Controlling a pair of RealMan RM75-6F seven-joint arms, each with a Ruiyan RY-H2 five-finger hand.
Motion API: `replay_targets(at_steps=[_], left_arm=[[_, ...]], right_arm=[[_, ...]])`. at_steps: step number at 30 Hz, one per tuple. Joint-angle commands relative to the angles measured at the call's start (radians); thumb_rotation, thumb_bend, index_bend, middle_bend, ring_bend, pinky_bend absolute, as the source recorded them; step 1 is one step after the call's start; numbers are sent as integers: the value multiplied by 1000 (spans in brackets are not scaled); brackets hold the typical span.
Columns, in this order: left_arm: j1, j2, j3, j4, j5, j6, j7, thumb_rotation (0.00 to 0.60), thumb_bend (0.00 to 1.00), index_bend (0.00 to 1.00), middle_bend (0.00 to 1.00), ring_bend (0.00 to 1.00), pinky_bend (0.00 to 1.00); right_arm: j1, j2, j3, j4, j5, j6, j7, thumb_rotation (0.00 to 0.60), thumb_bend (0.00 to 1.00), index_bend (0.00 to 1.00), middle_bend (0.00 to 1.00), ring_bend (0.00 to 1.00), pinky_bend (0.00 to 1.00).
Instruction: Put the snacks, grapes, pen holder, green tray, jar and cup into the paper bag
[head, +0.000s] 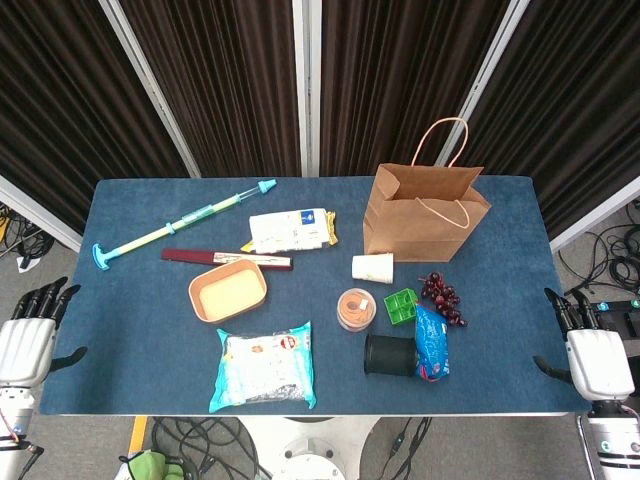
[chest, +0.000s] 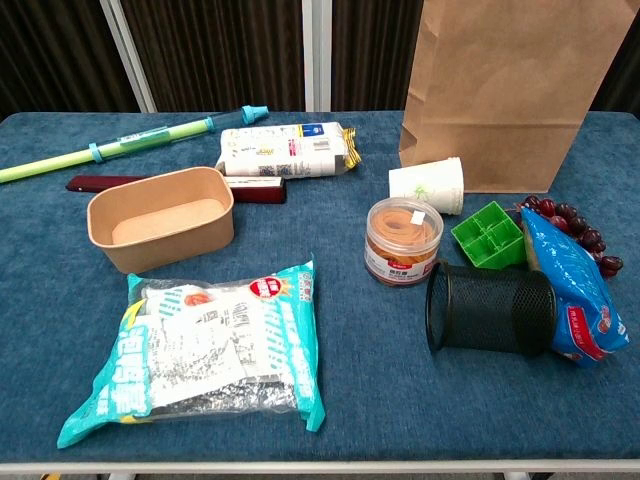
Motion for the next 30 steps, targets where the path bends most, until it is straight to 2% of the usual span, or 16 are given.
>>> replay_targets(at_steps=[1, 12, 15, 20, 26, 30], left_arm=[[1, -6, 0, 5, 3, 6, 6, 600, 42, 185, 175, 133, 144], [6, 4, 7, -19, 2, 4, 15, 600, 42, 186, 175, 133, 144], [6, 10, 9, -30, -2, -2, 15, 600, 42, 186, 175, 133, 144], [10, 17, 13, -43, -2, 0, 15, 600, 41, 186, 175, 133, 144], [20, 23, 19, -52, -10, 0, 9, 600, 42, 186, 175, 133, 144], [23, 27, 21, -57, -14, -2, 2, 600, 42, 186, 175, 133, 144]], right_arm=[[3, -3, 1, 7, -6, 2, 8, 600, 0, 0, 199, 36, 232], [32, 8, -22, 33, -110, 2, 58, 600, 9, 36, 242, 38, 232], [59, 11, -37, 37, -156, -27, 43, 600, 8, 57, 251, 38, 232], [127, 6, -69, 45, -221, -134, -18, 600, 5, 85, 253, 38, 232], [188, -70, -77, 102, -240, -230, -99, 600, 0, 94, 241, 26, 229], [212, -149, -81, 170, -248, -255, -123, 600, 0, 94, 210, 0, 169]])
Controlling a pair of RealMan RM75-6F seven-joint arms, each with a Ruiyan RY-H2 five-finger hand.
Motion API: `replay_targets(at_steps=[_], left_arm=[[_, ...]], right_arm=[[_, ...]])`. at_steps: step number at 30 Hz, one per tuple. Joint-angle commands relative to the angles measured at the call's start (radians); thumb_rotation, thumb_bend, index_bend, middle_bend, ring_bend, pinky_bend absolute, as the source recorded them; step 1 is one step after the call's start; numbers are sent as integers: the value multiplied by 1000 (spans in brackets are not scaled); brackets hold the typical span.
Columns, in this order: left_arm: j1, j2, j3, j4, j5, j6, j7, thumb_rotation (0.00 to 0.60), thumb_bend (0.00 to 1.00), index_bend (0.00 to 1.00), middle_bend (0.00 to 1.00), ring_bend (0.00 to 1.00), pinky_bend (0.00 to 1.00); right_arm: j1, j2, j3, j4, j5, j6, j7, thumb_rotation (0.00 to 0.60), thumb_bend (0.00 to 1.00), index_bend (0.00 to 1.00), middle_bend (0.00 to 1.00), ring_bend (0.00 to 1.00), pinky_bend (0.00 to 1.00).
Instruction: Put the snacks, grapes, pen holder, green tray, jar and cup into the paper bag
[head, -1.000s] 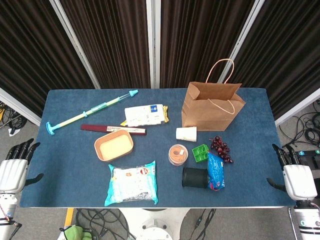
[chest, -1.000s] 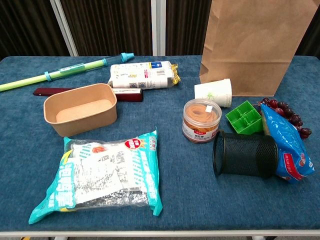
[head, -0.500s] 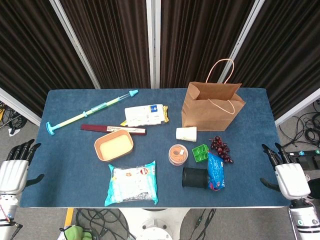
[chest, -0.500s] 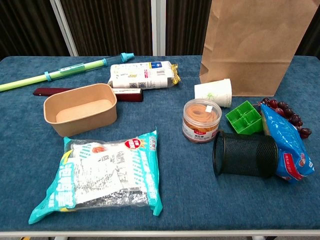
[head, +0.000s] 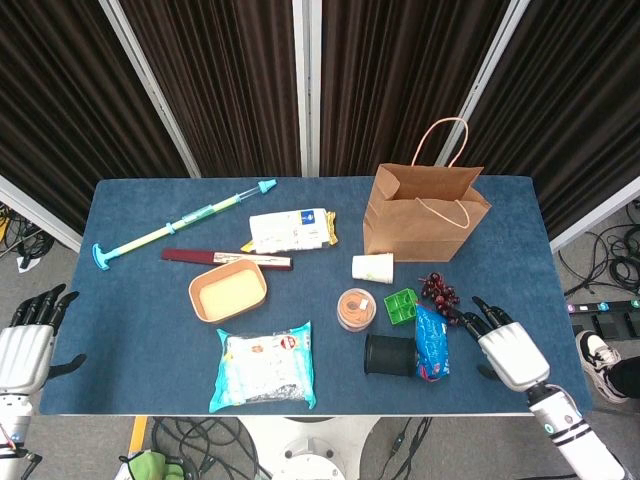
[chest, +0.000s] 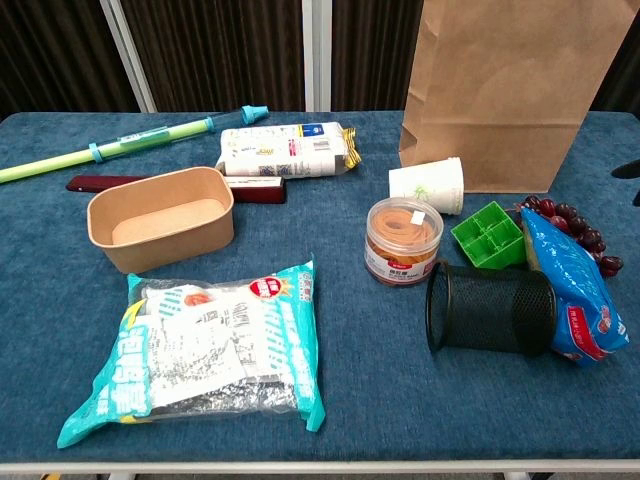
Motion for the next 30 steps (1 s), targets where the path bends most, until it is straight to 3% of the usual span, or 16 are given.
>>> replay_targets(at_steps=[1, 13, 16, 19, 22, 25, 30], left_arm=[[0, 2, 1, -2, -1, -2, -3, 600, 42, 186, 175, 133, 144], [-7, 9, -2, -4, -1, -17, -22, 600, 41, 189, 175, 133, 143], [-9, 9, -2, -2, 1, -19, -29, 600, 41, 190, 175, 133, 144], [-7, 8, -1, 2, 3, -18, -34, 600, 42, 192, 175, 133, 144], [-8, 10, -2, 4, 1, -22, -43, 600, 41, 197, 175, 133, 144], [-9, 11, -1, 6, 2, -24, -48, 600, 42, 198, 175, 133, 144], [-8, 15, 2, 6, 7, -24, -61, 600, 41, 199, 175, 133, 144]], right_arm=[[28, -73, -7, 67, -13, -25, -24, 600, 0, 94, 206, 0, 157], [54, -272, -28, 326, -79, 48, -1, 600, 0, 125, 186, 0, 12], [64, -336, -22, 426, -95, 86, 10, 600, 20, 220, 233, 0, 0], [72, -399, -19, 525, -110, 134, 57, 600, 149, 360, 333, 17, 7], [82, -459, -18, 631, -117, 176, 106, 600, 302, 545, 421, 119, 75], [92, -501, -18, 714, -120, 210, 148, 600, 422, 663, 500, 202, 137], [105, -512, -4, 773, -111, 283, 219, 600, 477, 754, 568, 262, 178]])
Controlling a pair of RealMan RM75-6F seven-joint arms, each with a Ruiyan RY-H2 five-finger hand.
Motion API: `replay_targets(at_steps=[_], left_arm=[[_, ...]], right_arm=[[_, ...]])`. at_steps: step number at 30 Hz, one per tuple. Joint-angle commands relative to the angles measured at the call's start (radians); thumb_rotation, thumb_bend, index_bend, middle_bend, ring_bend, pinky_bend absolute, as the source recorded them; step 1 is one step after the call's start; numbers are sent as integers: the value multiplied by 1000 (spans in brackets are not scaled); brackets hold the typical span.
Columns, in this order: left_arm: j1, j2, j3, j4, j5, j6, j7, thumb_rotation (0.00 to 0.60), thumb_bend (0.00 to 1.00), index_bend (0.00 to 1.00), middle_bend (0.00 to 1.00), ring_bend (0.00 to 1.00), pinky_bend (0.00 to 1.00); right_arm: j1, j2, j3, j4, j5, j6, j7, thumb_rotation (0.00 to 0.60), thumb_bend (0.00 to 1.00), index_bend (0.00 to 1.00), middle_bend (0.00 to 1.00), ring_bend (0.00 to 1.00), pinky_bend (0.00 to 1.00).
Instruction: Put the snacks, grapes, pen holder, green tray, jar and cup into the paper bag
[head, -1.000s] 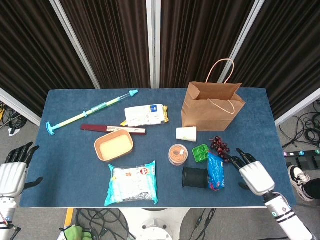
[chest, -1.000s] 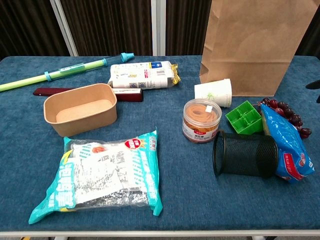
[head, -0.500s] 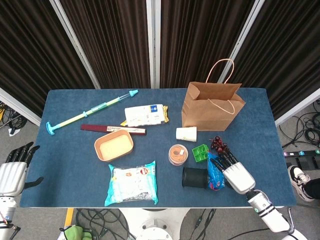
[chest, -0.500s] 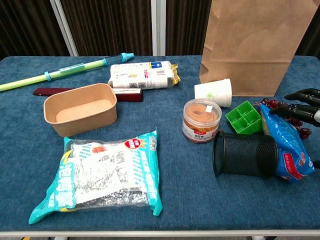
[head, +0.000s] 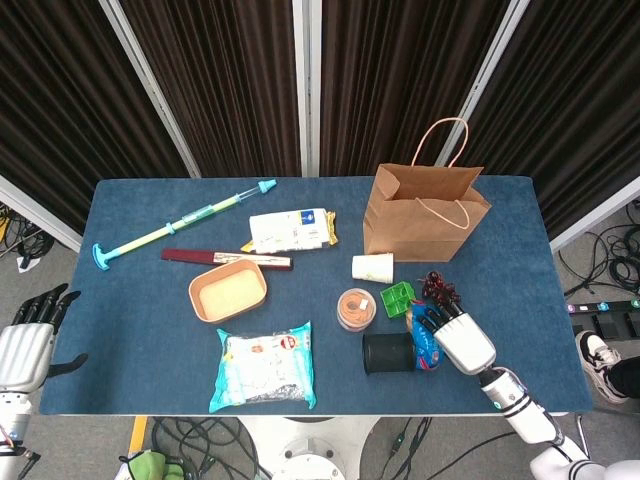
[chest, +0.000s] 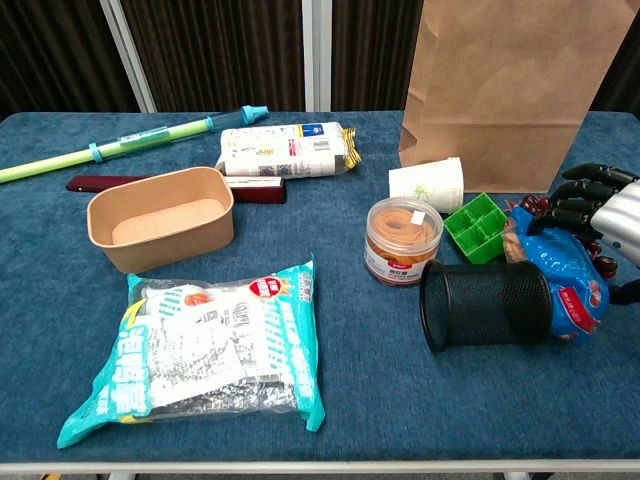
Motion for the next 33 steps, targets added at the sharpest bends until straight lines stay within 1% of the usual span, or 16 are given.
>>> replay_targets(at_steps=[1, 5, 8, 12, 15, 19, 23, 27, 29, 30, 33], left_arm=[[1, 2, 1, 0, 1, 1, -5, 600, 41, 199, 175, 133, 144], [-1, 4, 0, -2, 1, -2, -6, 600, 42, 200, 175, 133, 144], [-3, 5, 0, -4, 5, -2, -5, 600, 41, 200, 175, 133, 144], [-8, 11, -2, -10, 8, -6, -1, 600, 41, 200, 175, 133, 145], [-10, 13, -4, -13, 9, -5, 1, 600, 42, 200, 175, 133, 145], [-13, 14, -5, -14, 13, -4, 1, 600, 41, 200, 175, 133, 144], [-12, 16, -5, -14, 12, -4, -3, 600, 42, 200, 175, 133, 145], [-13, 15, -3, -10, 13, -6, -9, 600, 40, 200, 175, 133, 145], [-14, 15, -2, -9, 14, -8, -11, 600, 40, 200, 175, 133, 144], [-15, 15, -2, -8, 14, -10, -12, 600, 40, 200, 175, 133, 144], [-16, 14, -1, -7, 16, -13, -14, 600, 40, 200, 175, 133, 144]], right_arm=[[15, -6, 15, 28, 6, 60, 55, 600, 477, 757, 570, 264, 179], [23, 34, 36, -18, 21, 123, 110, 600, 477, 768, 574, 264, 179], [33, 71, 61, -66, 29, 166, 108, 600, 477, 772, 574, 264, 179], [60, 154, 111, -210, 46, 207, 110, 600, 477, 772, 574, 264, 179], [85, 216, 154, -324, 64, 209, 96, 600, 475, 772, 576, 274, 183], [132, 318, 222, -511, 90, 182, 102, 600, 469, 772, 581, 288, 197], [163, 392, 288, -664, 130, 162, 107, 600, 459, 771, 581, 288, 202], [186, 457, 365, -801, 229, 107, 106, 600, 451, 771, 581, 288, 210], [196, 481, 399, -847, 291, 71, 91, 600, 447, 772, 582, 296, 210], [204, 497, 421, -873, 339, 39, 79, 600, 445, 772, 583, 301, 210], [224, 528, 463, -907, 446, -37, 55, 600, 443, 772, 584, 304, 212]])
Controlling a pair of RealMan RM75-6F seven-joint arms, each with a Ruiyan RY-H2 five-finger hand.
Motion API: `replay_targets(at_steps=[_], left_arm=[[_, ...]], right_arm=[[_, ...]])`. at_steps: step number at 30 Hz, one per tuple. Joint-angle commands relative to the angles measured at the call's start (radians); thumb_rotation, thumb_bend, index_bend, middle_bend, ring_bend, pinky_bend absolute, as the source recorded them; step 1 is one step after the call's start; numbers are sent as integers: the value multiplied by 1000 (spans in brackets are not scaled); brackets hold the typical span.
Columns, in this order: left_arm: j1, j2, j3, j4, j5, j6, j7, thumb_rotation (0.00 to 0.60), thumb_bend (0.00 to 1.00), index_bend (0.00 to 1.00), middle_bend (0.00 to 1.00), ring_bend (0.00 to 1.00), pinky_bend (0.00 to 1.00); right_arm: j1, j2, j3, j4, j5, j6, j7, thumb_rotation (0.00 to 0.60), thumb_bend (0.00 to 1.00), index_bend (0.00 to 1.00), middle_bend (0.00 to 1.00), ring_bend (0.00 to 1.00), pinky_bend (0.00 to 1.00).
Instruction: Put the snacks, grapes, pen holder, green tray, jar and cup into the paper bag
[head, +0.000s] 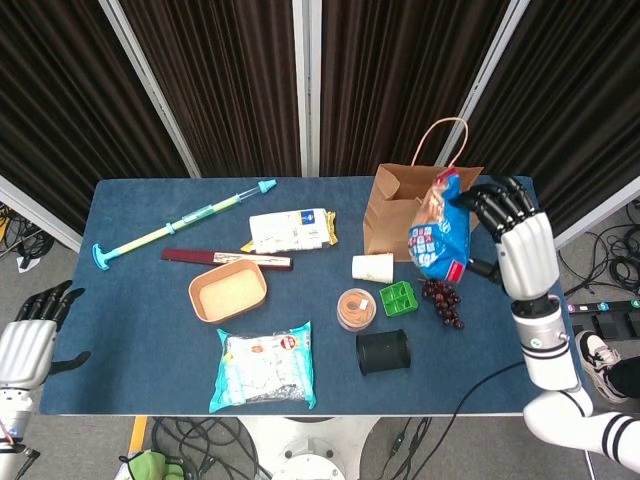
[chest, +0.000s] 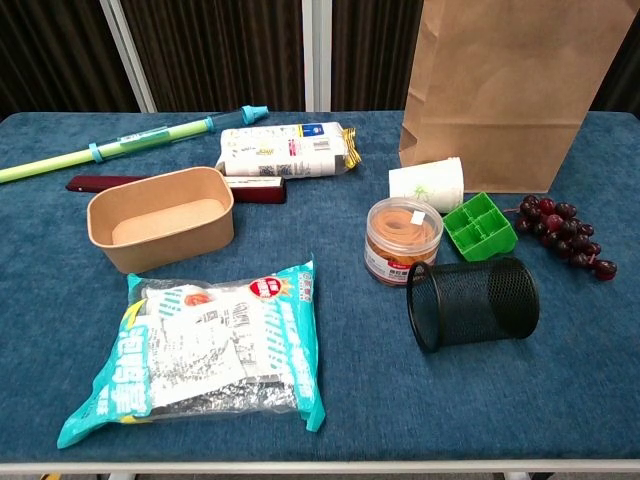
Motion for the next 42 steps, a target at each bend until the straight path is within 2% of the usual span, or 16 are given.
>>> replay_targets(at_steps=[1, 6, 11, 15, 23, 26, 30, 38, 42], left_arm=[[-1, -1, 1, 1, 2, -1, -1, 600, 41, 200, 175, 133, 144], [-3, -5, 3, 6, 0, -8, -4, 600, 40, 200, 175, 133, 144], [-7, -8, 6, 10, -3, -19, -8, 600, 41, 200, 175, 133, 145], [-9, -10, 6, 13, -6, -24, -12, 600, 42, 200, 175, 133, 145], [-6, -15, 12, 23, -7, -28, -23, 600, 41, 200, 175, 133, 144], [-6, -16, 14, 24, -6, -30, -25, 600, 41, 200, 175, 133, 144], [-6, -17, 16, 24, -5, -29, -24, 600, 40, 200, 175, 133, 144], [-10, -19, 16, 24, -12, -40, -20, 600, 41, 200, 175, 133, 145], [-14, -20, 15, 23, -11, -46, -17, 600, 41, 200, 175, 133, 145]], right_arm=[[46, 73, 90, -82, 182, -136, -46, 600, 442, 772, 584, 304, 213], [99, 70, 141, -48, 402, -282, -91, 600, 440, 764, 584, 306, 237], [142, 55, 166, -30, 600, -394, -140, 600, 434, 747, 584, 317, 376], [176, 33, 182, -17, 737, -449, -170, 600, 430, 735, 584, 317, 408], [216, -1, 194, 13, 885, -513, -170, 600, 422, 701, 583, 317, 421], [226, -8, 194, 27, 908, -544, -155, 600, 416, 671, 576, 316, 421], [231, -4, 190, 24, 912, -580, -133, 600, 398, 569, 532, 295, 421], [219, 26, 183, 13, 901, -634, -73, 600, 270, 169, 336, 167, 357], [213, 43, 178, 10, 897, -660, -45, 600, 199, 59, 265, 120, 310]])
